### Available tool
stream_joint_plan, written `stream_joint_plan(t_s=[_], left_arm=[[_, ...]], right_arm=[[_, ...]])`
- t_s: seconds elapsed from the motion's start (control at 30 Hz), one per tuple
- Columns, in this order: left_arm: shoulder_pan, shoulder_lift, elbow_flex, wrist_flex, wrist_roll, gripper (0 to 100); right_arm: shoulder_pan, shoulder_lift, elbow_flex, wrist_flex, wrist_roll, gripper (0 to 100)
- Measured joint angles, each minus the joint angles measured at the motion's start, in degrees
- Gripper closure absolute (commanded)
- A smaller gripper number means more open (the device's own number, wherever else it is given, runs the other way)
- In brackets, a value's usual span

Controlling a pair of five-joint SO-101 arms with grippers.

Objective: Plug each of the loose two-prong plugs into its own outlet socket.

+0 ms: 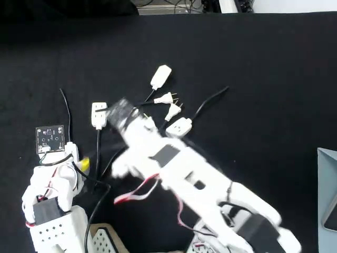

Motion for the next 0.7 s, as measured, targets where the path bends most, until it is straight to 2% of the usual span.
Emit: stream_joint_plan(t_s=[0.13,0.3,0.43,0.7], left_arm=[[0.0,-0.1,0.2,0.0,0.2,70],[0.0,-0.2,0.2,0.0,0.1,70],[0.0,0.0,0.2,0.0,0.1,70],[0.0,0.0,0.2,0.0,0.0,70]], right_arm=[[5.9,-5.4,-6.3,2.9,-1.7,98.7],[12.1,-5.9,-13.2,1.4,-2.1,98.7],[17.8,-3.4,-15.4,-6.2,-2.1,98.7],[28.6,11.2,-17.8,-26.0,-2.1,98.7]])
